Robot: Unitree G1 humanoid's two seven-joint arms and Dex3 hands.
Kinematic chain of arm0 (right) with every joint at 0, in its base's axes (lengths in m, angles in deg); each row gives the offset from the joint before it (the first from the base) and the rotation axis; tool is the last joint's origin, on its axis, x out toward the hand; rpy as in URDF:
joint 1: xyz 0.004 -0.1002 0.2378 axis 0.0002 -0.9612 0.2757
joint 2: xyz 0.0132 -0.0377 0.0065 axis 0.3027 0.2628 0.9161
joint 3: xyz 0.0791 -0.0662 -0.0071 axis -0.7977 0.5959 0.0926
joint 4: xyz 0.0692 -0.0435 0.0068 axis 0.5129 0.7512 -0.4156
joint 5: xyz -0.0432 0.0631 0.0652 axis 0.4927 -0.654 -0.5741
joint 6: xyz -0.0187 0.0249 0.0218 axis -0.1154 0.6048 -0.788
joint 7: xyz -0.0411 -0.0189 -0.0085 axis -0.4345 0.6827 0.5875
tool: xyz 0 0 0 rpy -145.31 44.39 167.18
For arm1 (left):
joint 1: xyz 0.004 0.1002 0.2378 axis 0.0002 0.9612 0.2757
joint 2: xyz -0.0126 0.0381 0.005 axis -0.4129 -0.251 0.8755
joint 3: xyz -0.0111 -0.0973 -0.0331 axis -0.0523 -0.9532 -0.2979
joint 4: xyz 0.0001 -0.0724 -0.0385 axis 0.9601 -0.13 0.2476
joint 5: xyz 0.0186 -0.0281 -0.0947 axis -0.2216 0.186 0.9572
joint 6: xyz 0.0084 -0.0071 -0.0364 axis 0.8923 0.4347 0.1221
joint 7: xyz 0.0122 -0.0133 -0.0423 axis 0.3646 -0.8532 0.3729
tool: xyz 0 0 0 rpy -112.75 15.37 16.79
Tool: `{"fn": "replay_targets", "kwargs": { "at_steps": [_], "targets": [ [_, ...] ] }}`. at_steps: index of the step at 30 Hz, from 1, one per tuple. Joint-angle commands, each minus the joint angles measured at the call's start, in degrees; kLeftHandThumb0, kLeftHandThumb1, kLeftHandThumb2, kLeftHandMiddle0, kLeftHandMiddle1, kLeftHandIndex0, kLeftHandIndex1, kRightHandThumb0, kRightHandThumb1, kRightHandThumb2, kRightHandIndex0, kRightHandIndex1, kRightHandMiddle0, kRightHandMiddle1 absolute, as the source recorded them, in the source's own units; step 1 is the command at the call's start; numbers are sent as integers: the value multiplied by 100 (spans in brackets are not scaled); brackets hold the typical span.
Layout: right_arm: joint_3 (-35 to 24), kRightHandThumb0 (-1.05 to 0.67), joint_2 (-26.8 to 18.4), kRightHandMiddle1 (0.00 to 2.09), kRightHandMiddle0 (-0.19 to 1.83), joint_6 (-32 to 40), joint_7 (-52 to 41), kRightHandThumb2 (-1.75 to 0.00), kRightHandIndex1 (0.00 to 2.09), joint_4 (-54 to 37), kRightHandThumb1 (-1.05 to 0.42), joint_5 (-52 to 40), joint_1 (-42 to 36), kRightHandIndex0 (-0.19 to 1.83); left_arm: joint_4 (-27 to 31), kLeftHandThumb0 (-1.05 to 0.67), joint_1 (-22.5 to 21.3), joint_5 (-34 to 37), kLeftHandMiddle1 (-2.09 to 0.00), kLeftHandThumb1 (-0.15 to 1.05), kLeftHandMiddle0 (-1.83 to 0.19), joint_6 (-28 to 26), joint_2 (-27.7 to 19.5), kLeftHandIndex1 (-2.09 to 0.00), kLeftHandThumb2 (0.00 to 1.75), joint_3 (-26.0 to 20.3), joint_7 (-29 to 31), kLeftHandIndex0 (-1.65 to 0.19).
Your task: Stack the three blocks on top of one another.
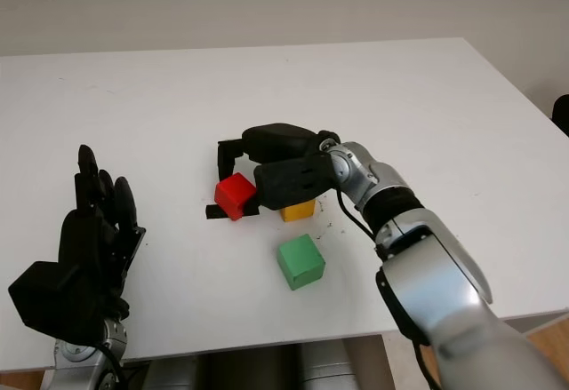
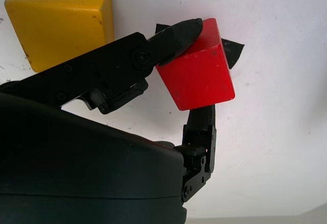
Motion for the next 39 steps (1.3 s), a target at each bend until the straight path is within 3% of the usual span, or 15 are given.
{"fn": "replay_targets", "kwargs": {
  "at_steps": [1,30,35,39],
  "targets": [
    [-36,-44,37,172,35,47,-65,-6,4,-25,-95,-75,131,23,66,-70,39,-9,-5,105,16,65,34,-5,62,27,-23,17],
    [199,-47,151,160,30,269,320,-5,4,79,-97,209,68,19,144,-69,200,-46,-5,105,18,66,85,-5,63,102,-46,19],
    [251,-57,105,123,13,282,111,-5,3,69,-93,214,115,13,103,-70,154,-32,-5,105,18,64,95,-5,64,102,-49,19],
    [234,-67,62,75,7,239,-81,-5,3,21,-91,176,120,4,83,-70,132,-43,-5,105,18,91,82,-5,64,103,-49,19]
  ]
}}
